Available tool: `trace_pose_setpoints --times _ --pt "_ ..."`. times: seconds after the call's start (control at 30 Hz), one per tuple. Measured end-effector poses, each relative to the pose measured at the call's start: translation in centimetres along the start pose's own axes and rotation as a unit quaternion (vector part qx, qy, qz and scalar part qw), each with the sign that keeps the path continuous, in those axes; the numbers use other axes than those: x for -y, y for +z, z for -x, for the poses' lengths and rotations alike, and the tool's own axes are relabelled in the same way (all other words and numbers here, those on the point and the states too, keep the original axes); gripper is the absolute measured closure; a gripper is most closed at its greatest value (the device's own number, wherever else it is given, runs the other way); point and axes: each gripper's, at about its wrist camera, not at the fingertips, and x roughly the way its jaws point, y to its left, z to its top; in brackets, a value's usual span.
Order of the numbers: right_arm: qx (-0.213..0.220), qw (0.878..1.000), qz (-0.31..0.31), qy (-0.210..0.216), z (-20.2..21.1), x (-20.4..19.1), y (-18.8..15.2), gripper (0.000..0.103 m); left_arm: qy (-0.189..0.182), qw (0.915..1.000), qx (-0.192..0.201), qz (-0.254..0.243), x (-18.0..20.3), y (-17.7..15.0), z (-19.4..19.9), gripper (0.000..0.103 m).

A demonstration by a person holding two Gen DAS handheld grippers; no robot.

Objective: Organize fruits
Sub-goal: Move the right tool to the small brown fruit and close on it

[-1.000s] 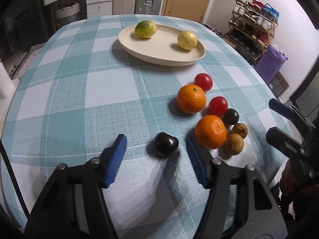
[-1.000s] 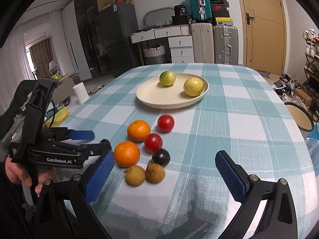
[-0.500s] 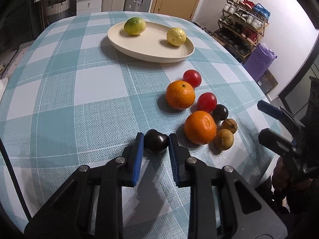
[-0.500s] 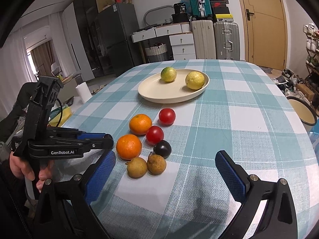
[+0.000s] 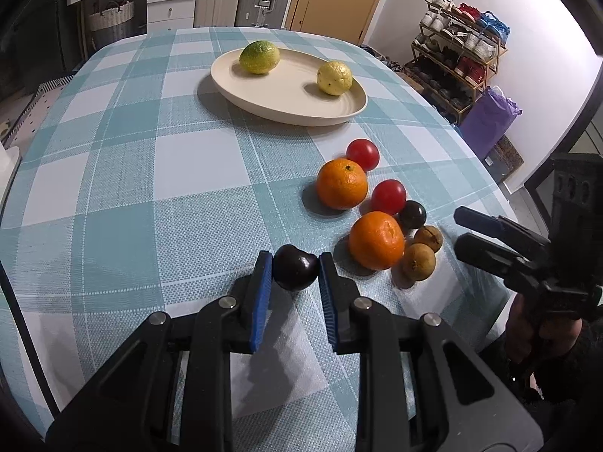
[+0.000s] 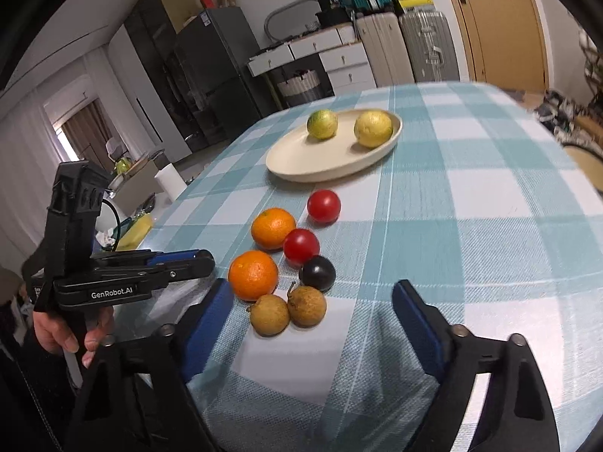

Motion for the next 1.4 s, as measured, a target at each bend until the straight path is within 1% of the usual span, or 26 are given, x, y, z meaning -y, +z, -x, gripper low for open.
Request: trace_pose_setpoints --times 0.03,0.1,0.17,0.33,0.43,0.5,0.67,0.7,0.73,0.77,0.8,1.0,1.1,1.13,1.17,1.2,1.33,1.4 --pt "-0.002 1.000 -0.003 0.001 -0.1 0.1 -0.1 0.018 -0.001 1.0000 0.000 0.001 0.0 0.0 0.1 0.081" --pt "-0.004 1.000 -0.008 0.007 -0.3 0.3 -0.2 0.021 -0.002 1.0000 0.001 0.002 -0.2 -0.1 0.2 0.081" --pt "-0.009 1.000 -0.018 0.019 -0.5 0.5 -0.2 0.031 -0.002 1.0000 0.003 0.005 -0.3 0.0 0.3 0.081" --pt "-0.024 0.999 -0.027 0.027 -1.3 0.7 -0.2 0.038 -0.005 0.9999 0.005 0.008 -0.4 0.0 0.5 0.081" --pt "-0.032 0.998 -0.033 0.034 -1.7 0.8 -0.3 0.049 -0.004 1.0000 0.005 0.007 -0.4 0.0 0.6 0.081" --pt "-0.033 0.998 -0.039 0.039 -1.8 0.8 -0.3 0.051 -0.004 1.0000 0.002 0.007 -0.3 0.0 0.6 0.081" --pt "-0.036 0.996 -0.052 0.055 -2.0 1.0 -0.3 0.065 -0.003 1.0000 0.001 0.007 -0.2 -0.1 0.6 0.081" --pt "-0.037 0.996 -0.054 0.055 -2.0 1.0 -0.3 0.067 -0.003 1.0000 0.001 0.007 -0.1 -0.1 0.6 0.081" --pt "-0.036 0.996 -0.056 0.057 -2.0 1.0 -0.4 0.070 -0.003 1.0000 0.001 0.007 -0.1 0.0 0.6 0.081" --pt "-0.037 0.996 -0.061 0.061 -2.0 1.2 -0.4 0.078 -0.002 1.0000 0.002 0.007 -0.1 -0.1 0.6 0.081" --pt "-0.039 0.995 -0.064 0.063 -2.0 1.3 -0.4 0.082 -0.003 1.0000 0.002 0.006 0.0 0.0 0.7 0.081" --pt "-0.037 0.997 -0.048 0.058 -1.8 0.8 -0.6 0.084 -0.003 1.0000 0.002 0.004 0.2 0.1 0.7 0.081" --pt "-0.033 0.997 -0.046 0.061 -1.8 0.7 -0.5 0.085 -0.003 1.0000 0.003 0.004 0.3 0.2 0.8 0.081" --pt "-0.029 0.997 -0.044 0.064 -1.7 0.7 -0.5 0.088 -0.003 1.0000 0.002 0.004 0.3 0.3 0.7 0.081" --pt "-0.025 0.997 -0.042 0.067 -1.5 0.6 -0.5 0.093 -0.003 1.0000 0.002 0.004 0.3 0.2 0.8 0.081" --pt "-0.024 0.997 -0.040 0.066 -1.5 0.6 -0.5 0.093 -0.003 1.0000 0.001 0.004 0.3 0.3 0.8 0.081" --pt "-0.030 0.996 -0.046 0.072 -1.7 0.7 -0.3 0.093 -0.005 1.0000 -0.001 0.005 0.3 0.4 0.6 0.081" --pt "-0.033 0.996 -0.048 0.074 -1.8 0.7 -0.3 0.088 -0.006 1.0000 -0.003 0.004 0.4 0.3 0.5 0.081"
